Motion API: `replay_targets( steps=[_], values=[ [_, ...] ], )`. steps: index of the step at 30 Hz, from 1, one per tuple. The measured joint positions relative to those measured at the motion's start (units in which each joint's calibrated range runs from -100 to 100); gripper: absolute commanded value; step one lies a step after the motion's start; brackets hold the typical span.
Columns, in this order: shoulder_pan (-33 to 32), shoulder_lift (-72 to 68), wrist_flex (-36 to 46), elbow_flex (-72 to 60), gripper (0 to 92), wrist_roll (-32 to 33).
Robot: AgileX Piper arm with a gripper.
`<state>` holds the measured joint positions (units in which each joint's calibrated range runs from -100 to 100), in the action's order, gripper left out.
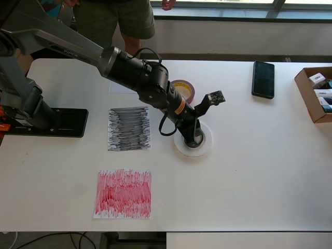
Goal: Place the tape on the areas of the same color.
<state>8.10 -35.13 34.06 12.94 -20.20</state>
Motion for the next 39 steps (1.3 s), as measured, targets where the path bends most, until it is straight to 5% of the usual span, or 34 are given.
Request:
replay_targets(
  steps=[39],
  values=[
    [-0.9,-3.5,6.7,1.1,7.8,1.8]
  ],
)
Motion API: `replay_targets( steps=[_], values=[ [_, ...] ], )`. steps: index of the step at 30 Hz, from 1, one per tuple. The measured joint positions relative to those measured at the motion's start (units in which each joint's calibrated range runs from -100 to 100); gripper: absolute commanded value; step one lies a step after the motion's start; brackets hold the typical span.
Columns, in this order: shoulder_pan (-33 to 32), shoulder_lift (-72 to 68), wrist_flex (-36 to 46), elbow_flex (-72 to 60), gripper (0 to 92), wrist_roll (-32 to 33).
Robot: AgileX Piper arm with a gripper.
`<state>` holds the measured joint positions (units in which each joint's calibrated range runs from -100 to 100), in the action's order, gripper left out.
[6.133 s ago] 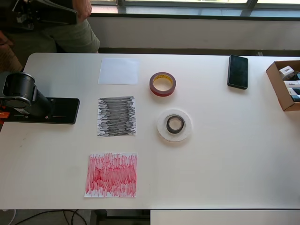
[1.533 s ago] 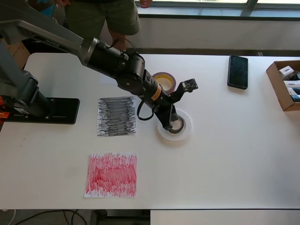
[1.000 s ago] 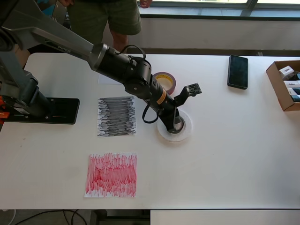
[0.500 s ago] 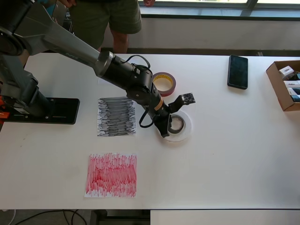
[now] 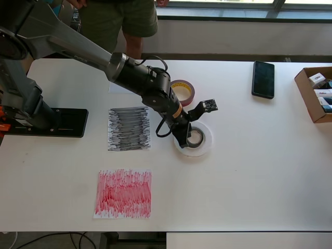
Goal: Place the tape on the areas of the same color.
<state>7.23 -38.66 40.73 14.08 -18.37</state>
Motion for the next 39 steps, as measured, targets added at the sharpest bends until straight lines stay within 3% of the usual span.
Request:
replay_targets(
  steps=[39],
  values=[
    [-1.7,-2.5,-5.3,-1.1,7.8,-0.1]
  ],
)
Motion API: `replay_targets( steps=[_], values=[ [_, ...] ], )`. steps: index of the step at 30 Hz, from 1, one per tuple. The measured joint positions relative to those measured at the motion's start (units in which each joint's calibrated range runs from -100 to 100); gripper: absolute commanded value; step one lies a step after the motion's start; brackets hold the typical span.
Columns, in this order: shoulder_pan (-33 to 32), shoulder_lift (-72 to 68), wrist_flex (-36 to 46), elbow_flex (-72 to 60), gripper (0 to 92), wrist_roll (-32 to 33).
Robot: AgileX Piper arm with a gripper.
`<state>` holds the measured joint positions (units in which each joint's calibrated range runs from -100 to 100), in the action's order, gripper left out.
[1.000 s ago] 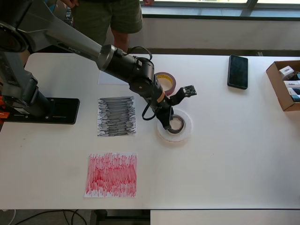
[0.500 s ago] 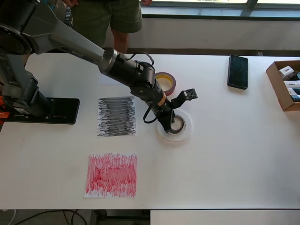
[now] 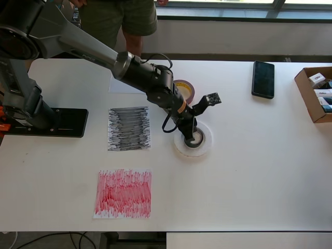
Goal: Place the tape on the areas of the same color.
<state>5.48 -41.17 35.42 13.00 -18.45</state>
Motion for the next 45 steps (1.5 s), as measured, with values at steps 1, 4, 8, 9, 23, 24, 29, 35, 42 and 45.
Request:
replay_targets(
  steps=[1,4,8,9,23,24,29,35,42,45],
  values=[
    [0.0,0.0,0.0,0.0,7.8,0.0],
    [0.0,0.0,0.0,0.0,8.5,0.0],
    [0.0,0.0,0.0,0.0,14.9,0.8],
    [0.0,0.0,0.0,0.3,15.6,0.8],
    [0.1,0.0,0.0,1.1,16.0,0.5],
    [0.4,0.0,0.0,1.1,16.0,0.2],
    [0.9,0.0,-0.1,0.0,16.1,0.1],
    [0.9,-4.2,0.5,-2.3,16.3,0.1],
    [1.7,-7.2,1.1,-6.8,16.4,0.0],
    [0.9,-6.6,2.2,-6.9,16.4,0.4]
  ],
)
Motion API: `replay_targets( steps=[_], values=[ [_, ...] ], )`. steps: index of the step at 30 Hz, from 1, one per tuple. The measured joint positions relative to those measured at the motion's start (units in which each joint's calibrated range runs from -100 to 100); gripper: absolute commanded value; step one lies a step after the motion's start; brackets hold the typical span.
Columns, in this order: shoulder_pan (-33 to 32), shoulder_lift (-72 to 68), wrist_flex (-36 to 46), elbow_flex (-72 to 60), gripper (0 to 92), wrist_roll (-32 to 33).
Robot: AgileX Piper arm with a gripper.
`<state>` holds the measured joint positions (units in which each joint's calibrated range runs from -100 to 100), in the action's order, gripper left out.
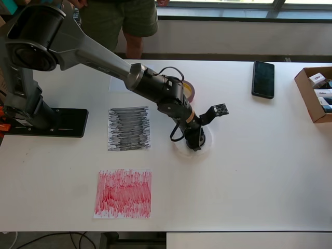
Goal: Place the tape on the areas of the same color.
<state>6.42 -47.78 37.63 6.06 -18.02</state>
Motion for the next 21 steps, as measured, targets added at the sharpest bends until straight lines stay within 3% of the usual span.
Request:
replay_targets(
  steps=[7,21],
  values=[
    [-0.1,0.5,5.4,0.0,16.4,0.4],
    [0.0,0.5,5.7,0.0,16.4,0.4]
  ],
)
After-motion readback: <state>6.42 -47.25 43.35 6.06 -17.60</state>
